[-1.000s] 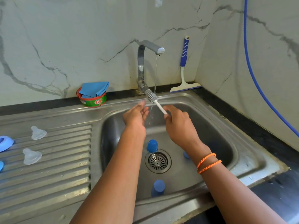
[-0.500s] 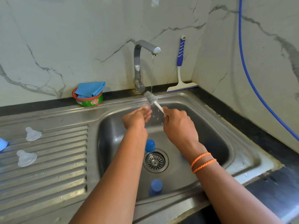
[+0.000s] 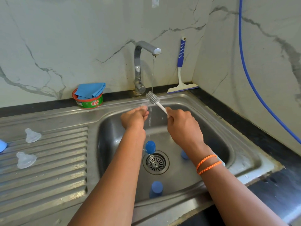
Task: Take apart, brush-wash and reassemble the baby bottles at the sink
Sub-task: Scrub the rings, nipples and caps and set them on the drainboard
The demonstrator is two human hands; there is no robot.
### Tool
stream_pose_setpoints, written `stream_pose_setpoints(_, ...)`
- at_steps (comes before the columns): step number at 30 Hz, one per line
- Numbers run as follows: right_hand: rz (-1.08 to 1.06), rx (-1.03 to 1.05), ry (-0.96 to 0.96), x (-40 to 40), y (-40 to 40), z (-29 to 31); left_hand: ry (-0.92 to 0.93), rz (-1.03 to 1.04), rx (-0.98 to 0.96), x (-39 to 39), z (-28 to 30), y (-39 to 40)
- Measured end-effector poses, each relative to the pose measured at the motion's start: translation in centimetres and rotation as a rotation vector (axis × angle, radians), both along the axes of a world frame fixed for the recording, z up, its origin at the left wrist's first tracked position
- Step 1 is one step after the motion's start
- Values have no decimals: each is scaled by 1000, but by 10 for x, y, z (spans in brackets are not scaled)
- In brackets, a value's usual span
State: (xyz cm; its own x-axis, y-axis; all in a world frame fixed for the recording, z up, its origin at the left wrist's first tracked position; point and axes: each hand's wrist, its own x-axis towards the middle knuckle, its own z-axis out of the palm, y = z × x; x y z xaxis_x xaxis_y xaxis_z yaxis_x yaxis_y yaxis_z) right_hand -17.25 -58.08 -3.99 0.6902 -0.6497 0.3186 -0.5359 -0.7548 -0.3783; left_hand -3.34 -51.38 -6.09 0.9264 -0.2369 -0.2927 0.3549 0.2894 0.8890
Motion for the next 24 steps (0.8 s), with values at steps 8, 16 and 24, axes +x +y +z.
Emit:
stream_pose_setpoints(8,-41,69,34,5,-5,0,-187,-104,147,-5,1,-1)
stream_pose_setpoints(16,12,59,12,5,-8,-2,-621,-286,396,-10,3,-1)
stream_pose_setpoints(24,77,204,-22,-6,-28,-5,-256,-174,132,4,3,7)
